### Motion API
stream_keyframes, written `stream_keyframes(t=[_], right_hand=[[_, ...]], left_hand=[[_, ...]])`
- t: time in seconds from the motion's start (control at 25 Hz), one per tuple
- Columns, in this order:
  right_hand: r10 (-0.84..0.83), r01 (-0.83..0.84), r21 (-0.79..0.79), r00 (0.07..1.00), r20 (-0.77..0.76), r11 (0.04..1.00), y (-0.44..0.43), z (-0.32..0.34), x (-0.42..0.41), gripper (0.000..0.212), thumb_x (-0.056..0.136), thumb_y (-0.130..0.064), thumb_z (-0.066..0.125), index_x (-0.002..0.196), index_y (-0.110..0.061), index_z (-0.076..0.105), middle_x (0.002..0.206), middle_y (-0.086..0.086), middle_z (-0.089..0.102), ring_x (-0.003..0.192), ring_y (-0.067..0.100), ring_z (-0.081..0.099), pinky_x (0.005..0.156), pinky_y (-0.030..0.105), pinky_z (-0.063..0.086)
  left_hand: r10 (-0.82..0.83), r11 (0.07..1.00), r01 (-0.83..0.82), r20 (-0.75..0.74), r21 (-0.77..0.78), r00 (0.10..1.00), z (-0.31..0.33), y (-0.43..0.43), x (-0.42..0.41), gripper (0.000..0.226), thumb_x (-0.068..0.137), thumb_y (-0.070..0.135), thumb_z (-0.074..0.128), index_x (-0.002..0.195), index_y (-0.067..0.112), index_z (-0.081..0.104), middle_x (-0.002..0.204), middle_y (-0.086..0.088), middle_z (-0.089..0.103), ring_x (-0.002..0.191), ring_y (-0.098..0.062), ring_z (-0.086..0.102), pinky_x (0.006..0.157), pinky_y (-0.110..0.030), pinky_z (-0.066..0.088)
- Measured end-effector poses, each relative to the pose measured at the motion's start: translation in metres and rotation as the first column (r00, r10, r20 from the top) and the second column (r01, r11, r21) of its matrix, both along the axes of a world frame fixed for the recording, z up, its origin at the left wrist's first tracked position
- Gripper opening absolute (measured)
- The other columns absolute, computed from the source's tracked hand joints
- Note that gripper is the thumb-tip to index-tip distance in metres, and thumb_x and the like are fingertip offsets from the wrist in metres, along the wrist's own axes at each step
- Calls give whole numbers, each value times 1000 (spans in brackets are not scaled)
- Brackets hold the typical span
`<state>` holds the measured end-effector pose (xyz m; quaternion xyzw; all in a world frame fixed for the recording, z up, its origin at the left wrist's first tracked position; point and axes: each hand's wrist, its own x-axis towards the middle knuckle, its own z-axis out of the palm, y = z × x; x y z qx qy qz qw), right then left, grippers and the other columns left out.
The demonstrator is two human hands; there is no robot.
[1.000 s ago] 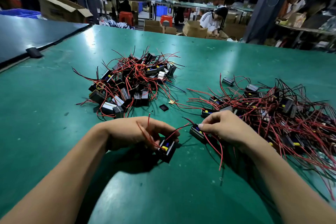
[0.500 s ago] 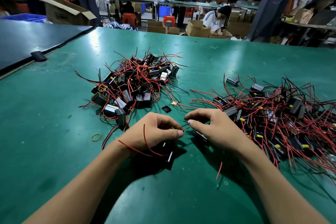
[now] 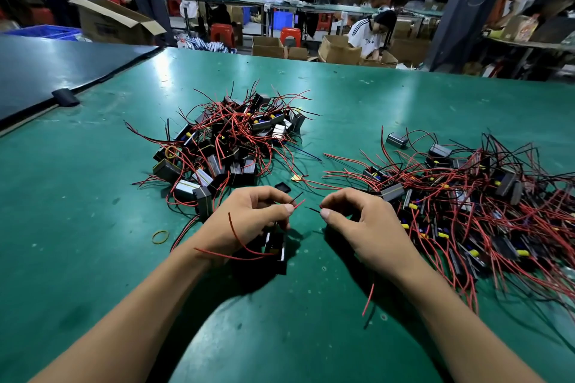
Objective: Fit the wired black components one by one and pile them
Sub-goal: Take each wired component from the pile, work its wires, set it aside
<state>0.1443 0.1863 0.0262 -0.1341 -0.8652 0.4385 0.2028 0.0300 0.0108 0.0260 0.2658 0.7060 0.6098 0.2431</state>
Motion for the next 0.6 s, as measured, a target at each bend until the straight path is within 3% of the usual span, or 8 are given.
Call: stream_keyframes(t=[0.12,0.2,0.36,0.6], right_hand=[[-41,40,-46,999,-22,998,-3,-1,-1,6,86,-18,75,85,-23,72,78,-9,72,72,6,65,70,19,50],[-19,16,-121,1000,-21,992,-7,-3,-2,4,87,-18,75,85,-20,72,76,-8,71,70,5,64,72,21,50],[17,-28,-259,999,-46,965,-15,-7,-4,3,89,-14,73,88,-16,72,81,-2,73,74,10,64,77,30,54],[-12,-31,-415,995,-101,909,-16,-10,-5,6,90,-11,72,85,-15,71,71,-6,70,62,4,62,55,14,49]], left_hand=[[12,1000,-12,-18,16,1000,0,1,1,15,86,3,69,82,17,70,69,1,73,64,-13,56,56,-17,43],[-21,999,21,15,41,1000,0,2,3,16,86,1,68,91,16,70,72,1,74,72,-16,57,60,-18,43],[-21,996,18,38,85,999,-1,7,10,24,89,-3,61,98,17,71,70,4,70,66,-8,58,63,-14,48],[100,984,-109,65,142,993,-1,11,15,19,87,-3,63,89,14,71,66,1,68,54,-7,58,59,-18,49]])
